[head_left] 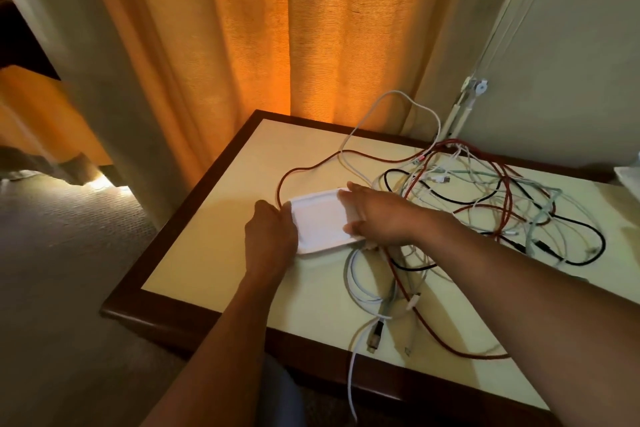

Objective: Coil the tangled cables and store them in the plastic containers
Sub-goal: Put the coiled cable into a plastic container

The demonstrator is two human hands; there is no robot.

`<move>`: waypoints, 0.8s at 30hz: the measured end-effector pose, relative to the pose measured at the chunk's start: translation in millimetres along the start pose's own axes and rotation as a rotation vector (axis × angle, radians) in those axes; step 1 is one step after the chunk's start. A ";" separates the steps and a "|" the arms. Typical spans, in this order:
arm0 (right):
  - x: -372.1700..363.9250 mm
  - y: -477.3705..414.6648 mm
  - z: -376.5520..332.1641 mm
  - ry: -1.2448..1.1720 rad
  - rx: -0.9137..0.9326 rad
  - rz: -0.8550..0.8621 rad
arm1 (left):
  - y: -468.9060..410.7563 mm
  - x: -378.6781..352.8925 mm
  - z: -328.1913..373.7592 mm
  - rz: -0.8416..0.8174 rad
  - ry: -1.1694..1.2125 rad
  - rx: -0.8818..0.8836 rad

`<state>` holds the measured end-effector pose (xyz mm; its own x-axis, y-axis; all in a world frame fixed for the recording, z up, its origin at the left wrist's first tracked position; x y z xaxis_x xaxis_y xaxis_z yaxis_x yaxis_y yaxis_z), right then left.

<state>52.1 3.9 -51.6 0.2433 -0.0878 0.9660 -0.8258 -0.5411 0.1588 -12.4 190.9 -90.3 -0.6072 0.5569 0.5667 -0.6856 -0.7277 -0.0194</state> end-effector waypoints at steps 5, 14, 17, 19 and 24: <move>14.3 0.1 18.5 -0.516 -0.275 0.261 | 2.3 2.1 7.0 -0.101 0.061 -0.110; 15.9 34.8 74.7 -1.137 -0.482 0.300 | 12.4 -1.3 79.5 -0.155 0.257 -0.341; 28.8 60.7 120.6 -1.125 -0.598 0.470 | 29.0 -30.3 113.0 -0.290 0.349 -0.337; 34.2 85.6 156.0 -1.141 -0.721 0.615 | 40.4 -59.2 128.8 -0.387 0.421 -0.266; 26.7 162.4 217.1 -1.308 -0.962 0.955 | 42.2 -149.2 175.0 -0.395 0.169 -0.441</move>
<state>35.0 -267.9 -44.3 -0.6093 -0.7844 0.1164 -0.7527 0.6183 0.2262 119.5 7.1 -31.6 -0.3044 0.8325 0.4629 -0.9512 -0.2400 -0.1938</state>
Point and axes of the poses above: each hand's wrist, its own y-axis away from the middle knuckle, its own x-axis out of the back of the hand, z = x × y, the point moved 10 cm from there along -y, towards the middle knuckle, and after that the axes turned 12 degrees about z, right-handed, at the moved point
